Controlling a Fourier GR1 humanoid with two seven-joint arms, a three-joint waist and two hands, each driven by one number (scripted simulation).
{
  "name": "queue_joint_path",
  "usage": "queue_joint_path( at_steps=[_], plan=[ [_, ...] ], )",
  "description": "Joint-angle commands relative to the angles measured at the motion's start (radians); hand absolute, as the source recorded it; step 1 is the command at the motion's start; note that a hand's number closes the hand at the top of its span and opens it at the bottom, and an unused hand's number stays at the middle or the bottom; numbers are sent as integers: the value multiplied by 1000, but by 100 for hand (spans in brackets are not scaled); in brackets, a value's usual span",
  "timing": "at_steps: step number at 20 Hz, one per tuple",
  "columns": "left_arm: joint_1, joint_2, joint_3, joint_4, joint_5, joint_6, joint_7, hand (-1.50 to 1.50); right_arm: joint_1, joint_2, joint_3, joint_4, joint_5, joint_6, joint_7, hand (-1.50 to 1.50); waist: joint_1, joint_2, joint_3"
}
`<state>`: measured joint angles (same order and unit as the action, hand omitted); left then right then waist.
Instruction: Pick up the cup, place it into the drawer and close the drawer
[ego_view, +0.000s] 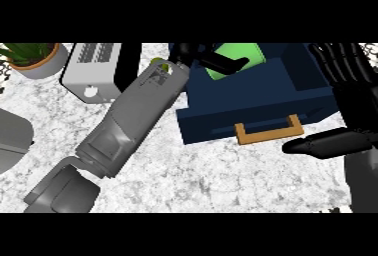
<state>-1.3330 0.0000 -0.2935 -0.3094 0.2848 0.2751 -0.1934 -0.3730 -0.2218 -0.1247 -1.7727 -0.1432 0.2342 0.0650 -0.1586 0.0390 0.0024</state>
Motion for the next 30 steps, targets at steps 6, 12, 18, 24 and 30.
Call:
queue_joint_path(
  at_steps=[6, 12, 18, 24, 30],
  plan=[
    [53, 0, -35, -25, 115, -2, -77, -150, -46, 26, 55, 12, -72, 67, 17, -150, -49, 12, -1],
    [73, 0, 18, -109, 245, -53, -206, -150, -64, 23, 162, 21, -189, 253, 14, 150, -38, 13, -3],
    [71, 0, 32, -106, 317, 27, -276, -150, -2, -125, 279, 10, -132, 420, 133, 150, 5, -11, -3],
    [71, 0, 32, -80, 352, 45, -304, -150, 59, -166, 339, -35, 156, 367, 102, -150, 77, -24, -1],
    [146, 0, 63, -85, 362, -44, -399, -150, 92, -142, 416, 107, 429, 235, 28, -150, 146, -26, -2]
  ],
)
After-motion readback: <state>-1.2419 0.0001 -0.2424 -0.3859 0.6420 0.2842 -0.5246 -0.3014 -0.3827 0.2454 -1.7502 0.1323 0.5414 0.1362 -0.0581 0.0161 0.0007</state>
